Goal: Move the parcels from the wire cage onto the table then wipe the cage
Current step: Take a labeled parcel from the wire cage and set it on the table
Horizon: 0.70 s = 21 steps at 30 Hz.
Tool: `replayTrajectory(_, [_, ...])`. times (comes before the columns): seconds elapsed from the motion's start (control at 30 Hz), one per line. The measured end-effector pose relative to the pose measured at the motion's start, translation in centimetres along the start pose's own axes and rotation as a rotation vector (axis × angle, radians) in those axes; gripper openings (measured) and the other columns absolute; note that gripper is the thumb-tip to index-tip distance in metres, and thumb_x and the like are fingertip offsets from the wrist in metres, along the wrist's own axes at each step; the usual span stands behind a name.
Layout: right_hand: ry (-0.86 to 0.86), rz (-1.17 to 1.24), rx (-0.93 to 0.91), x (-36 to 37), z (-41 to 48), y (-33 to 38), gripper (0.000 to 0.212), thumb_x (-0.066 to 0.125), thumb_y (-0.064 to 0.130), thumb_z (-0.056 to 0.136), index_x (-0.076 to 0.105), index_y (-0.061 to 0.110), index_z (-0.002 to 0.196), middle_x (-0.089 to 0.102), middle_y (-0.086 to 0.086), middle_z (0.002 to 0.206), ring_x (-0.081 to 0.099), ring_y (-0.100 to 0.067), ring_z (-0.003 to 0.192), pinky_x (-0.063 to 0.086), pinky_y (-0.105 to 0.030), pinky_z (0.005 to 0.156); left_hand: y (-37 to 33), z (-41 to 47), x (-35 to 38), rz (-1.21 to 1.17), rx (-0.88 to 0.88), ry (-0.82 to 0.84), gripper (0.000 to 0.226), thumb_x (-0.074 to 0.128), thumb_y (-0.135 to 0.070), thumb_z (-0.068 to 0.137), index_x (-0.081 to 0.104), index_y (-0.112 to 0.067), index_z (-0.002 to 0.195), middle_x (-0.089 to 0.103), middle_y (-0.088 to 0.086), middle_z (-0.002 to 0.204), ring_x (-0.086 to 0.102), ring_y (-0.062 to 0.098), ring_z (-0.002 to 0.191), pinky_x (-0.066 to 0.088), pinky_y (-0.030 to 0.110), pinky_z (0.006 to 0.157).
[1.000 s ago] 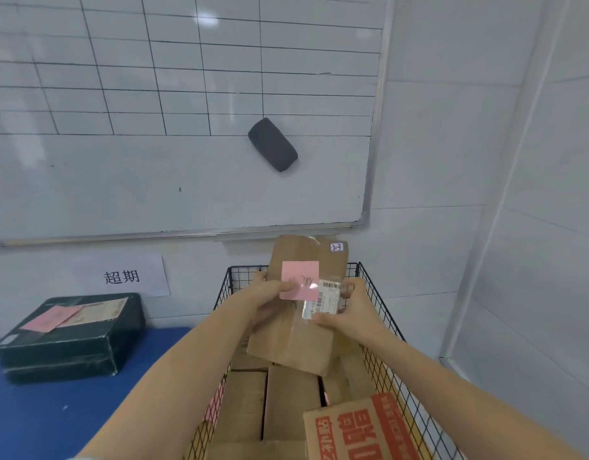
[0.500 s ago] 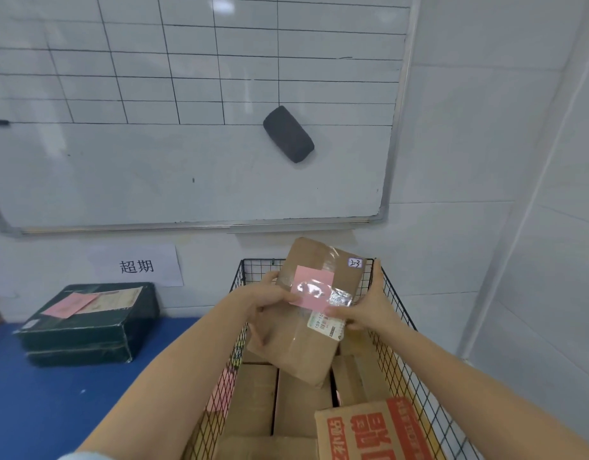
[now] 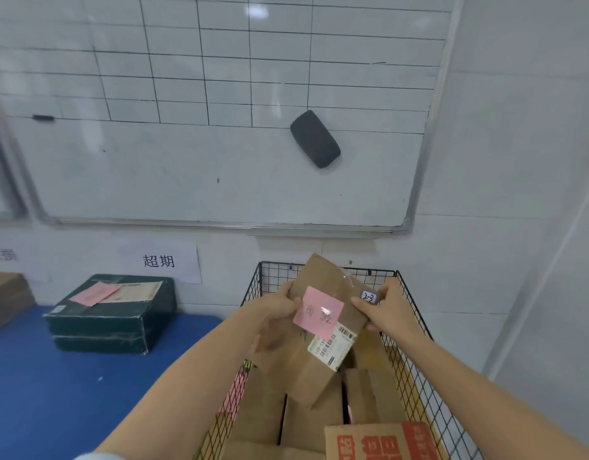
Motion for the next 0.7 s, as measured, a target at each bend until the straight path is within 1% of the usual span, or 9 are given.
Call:
replayTrajectory(0.1, [-0.003,-0.046,-0.007,0.4,0.0,0.0,0.049,0.078,0.030,0.078,0.040,0.010,0.100,0.053,0.000,0.090,0.064,-0.017,0.079,0.060,-0.035,0.059,0.6,0.6,0.1,0.055,0.038,-0.132,0.047,0.023,-0.035,0.104,0.011,-0.038,0.150,0.026,0.014,0.153,0.024,0.031,0.141,0.015,0.049,0.117])
replayTrajectory(0.17, [-0.013,-0.113,-0.029,0.4,0.1,0.0,0.055,0.080,0.040,0.073,0.043,0.010,0.100,0.057,-0.002,0.092,0.062,-0.015,0.080,0.060,-0.038,0.066,0.9,1.1,0.2,0.028,0.053,-0.222,0.045,0.016,-0.038,0.103,0.016,-0.040,0.148,0.012,0.017,0.154,0.019,0.033,0.142,0.011,0.050,0.117])
replayTrajectory(0.23, [0.000,-0.209,-0.078,0.3,0.2,0.3,0.066,0.081,0.048,0.068,0.047,0.014,0.114,0.057,-0.005,0.111,0.060,-0.019,0.093,0.057,-0.041,0.078,1.0,1.4,0.4,0.038,0.066,-0.287,0.047,0.015,-0.043,0.101,0.020,-0.037,0.148,0.012,0.016,0.152,0.024,0.035,0.138,0.016,0.050,0.116])
replayTrajectory(0.3, [0.053,-0.259,-0.090,0.3,0.3,0.5,0.085,0.082,0.050,0.065,0.045,0.022,0.136,0.046,-0.008,0.132,0.052,-0.025,0.116,0.050,-0.043,0.094,1.2,1.6,0.8,0.070,0.071,-0.331,0.052,0.019,-0.045,0.100,0.024,-0.026,0.148,0.018,0.015,0.148,0.030,0.035,0.135,0.022,0.048,0.114])
replayTrajectory(0.37, [0.086,-0.295,-0.085,0.3,0.5,0.6,0.088,0.081,0.054,0.064,0.047,0.024,0.140,0.043,-0.009,0.137,0.046,-0.024,0.125,0.043,-0.039,0.099,1.3,1.9,1.1,0.076,0.057,-0.359,0.060,0.024,-0.047,0.099,0.030,-0.009,0.145,0.018,0.016,0.147,0.033,0.033,0.133,0.024,0.044,0.113])
replayTrajectory(0.43, [0.067,-0.262,-0.070,-0.1,0.7,0.5,0.083,0.077,0.061,0.063,0.055,0.023,0.134,0.055,-0.005,0.128,0.055,-0.019,0.116,0.048,-0.035,0.094,1.2,2.0,1.2,0.080,0.032,-0.367,0.066,0.027,-0.049,0.099,0.036,0.002,0.140,0.013,0.016,0.148,0.037,0.032,0.131,0.026,0.040,0.113])
replayTrajectory(0.53, [0.042,-0.239,-0.054,-0.7,0.4,1.0,0.066,0.076,0.058,0.068,0.063,0.017,0.118,0.063,0.006,0.103,0.062,-0.006,0.082,0.051,-0.023,0.068,0.8,1.9,1.4,0.052,0.056,-0.394,0.066,0.032,-0.048,0.099,0.046,0.007,0.132,0.012,0.015,0.144,0.041,0.028,0.126,0.028,0.033,0.111])
replayTrajectory(0.6, [0.058,-0.261,-0.046,-0.6,0.5,1.1,0.055,0.080,0.054,0.066,0.060,0.018,0.103,0.062,0.004,0.103,0.058,-0.009,0.084,0.051,-0.028,0.070,0.6,2.0,1.7,0.023,0.088,-0.398,0.060,0.036,-0.047,0.098,0.049,0.002,0.131,0.012,0.013,0.143,0.040,0.026,0.125,0.030,0.031,0.110])
replayTrajectory(0.7, [0.137,-0.244,0.025,-0.3,0.3,1.3,0.061,0.085,0.044,0.064,0.049,0.016,0.104,0.059,0.003,0.103,0.057,-0.012,0.090,0.047,-0.029,0.073,0.8,2.1,2.1,-0.027,0.118,-0.379,0.053,0.040,-0.048,0.097,0.049,-0.008,0.130,0.007,0.012,0.146,0.036,0.027,0.130,0.027,0.033,0.113])
Point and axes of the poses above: each hand's wrist, its own z-axis towards the middle knuckle, its own x-axis out of the palm, y = z × x, the point moved 4 cm from there along z, towards the middle knuckle
